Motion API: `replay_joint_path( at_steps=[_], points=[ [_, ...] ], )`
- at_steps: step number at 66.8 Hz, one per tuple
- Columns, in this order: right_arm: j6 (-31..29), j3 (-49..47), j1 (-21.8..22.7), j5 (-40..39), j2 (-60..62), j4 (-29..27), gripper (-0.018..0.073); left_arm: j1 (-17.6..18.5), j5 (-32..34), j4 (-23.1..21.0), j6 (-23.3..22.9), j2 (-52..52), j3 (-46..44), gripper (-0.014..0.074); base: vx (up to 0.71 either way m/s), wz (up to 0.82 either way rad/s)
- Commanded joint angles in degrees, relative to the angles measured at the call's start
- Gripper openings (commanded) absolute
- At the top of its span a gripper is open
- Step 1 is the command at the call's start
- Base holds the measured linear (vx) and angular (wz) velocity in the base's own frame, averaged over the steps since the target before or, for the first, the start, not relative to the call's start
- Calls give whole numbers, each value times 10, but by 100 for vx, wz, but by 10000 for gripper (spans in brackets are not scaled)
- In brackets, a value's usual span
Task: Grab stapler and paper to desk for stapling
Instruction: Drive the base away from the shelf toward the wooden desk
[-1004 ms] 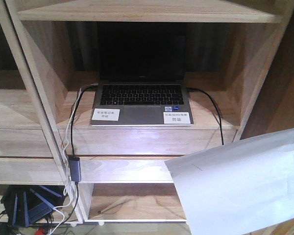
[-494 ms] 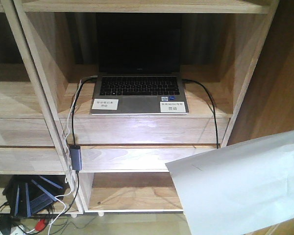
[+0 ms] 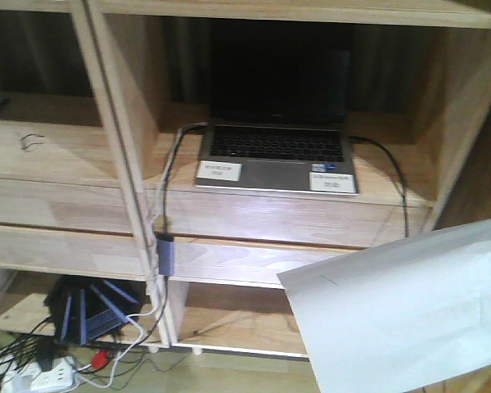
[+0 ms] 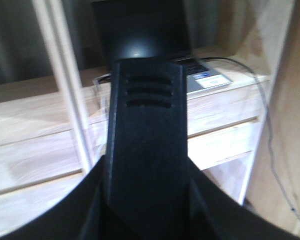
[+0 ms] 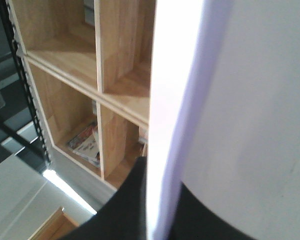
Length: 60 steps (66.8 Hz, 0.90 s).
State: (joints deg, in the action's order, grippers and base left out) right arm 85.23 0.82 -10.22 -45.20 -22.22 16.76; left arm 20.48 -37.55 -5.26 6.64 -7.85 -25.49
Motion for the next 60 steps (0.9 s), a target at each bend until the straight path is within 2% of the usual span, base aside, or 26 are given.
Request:
replay_joint_path(
  at_steps=[1, 60],
  points=[
    [-2, -17, -1, -35, -2, -3, -5, 1, 69, -6, -2, -7, -18, -7, 0, 39],
    [-2, -17, -1, -35, -2, -4, -5, 1, 69, -6, -2, -7, -18, -7, 1, 54]
  ],
)
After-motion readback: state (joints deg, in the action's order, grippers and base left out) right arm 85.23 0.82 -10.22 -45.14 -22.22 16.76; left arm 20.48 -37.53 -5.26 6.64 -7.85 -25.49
